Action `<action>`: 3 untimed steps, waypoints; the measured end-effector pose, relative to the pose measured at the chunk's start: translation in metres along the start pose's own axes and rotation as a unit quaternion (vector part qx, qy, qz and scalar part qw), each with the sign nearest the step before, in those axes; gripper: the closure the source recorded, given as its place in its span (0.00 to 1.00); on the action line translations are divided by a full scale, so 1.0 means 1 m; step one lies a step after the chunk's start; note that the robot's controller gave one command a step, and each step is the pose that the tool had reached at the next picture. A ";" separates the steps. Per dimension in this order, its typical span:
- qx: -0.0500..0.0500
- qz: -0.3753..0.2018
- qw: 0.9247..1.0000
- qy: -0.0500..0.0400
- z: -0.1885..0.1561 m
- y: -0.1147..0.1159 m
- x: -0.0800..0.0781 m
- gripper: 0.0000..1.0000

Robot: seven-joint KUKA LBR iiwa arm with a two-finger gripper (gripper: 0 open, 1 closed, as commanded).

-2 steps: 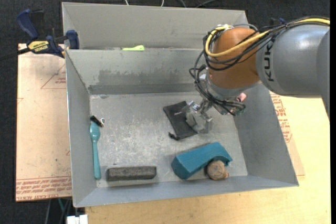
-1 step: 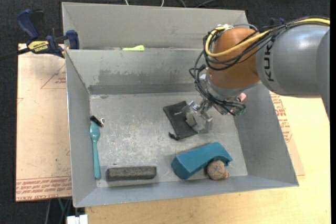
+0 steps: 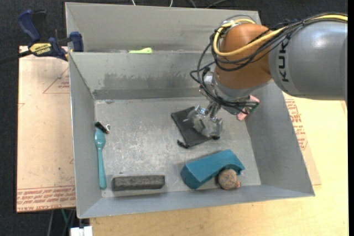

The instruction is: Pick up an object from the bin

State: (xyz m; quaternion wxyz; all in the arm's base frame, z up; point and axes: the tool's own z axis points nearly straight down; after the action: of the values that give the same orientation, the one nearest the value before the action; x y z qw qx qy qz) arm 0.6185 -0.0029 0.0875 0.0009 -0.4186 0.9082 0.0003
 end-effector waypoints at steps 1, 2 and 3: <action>0.000 -0.048 0.999 -0.002 -0.047 0.000 0.000 1.00; -0.002 -0.087 0.996 -0.002 0.018 0.001 0.021 0.00; -0.001 -0.087 0.996 -0.002 0.016 -0.001 0.021 1.00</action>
Offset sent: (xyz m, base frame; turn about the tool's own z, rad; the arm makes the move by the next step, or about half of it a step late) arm -0.0141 -0.0163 -0.0175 -0.1792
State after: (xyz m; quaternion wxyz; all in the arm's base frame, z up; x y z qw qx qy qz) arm 0.6055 -0.0190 0.0714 0.0027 -0.4957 0.8685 0.0022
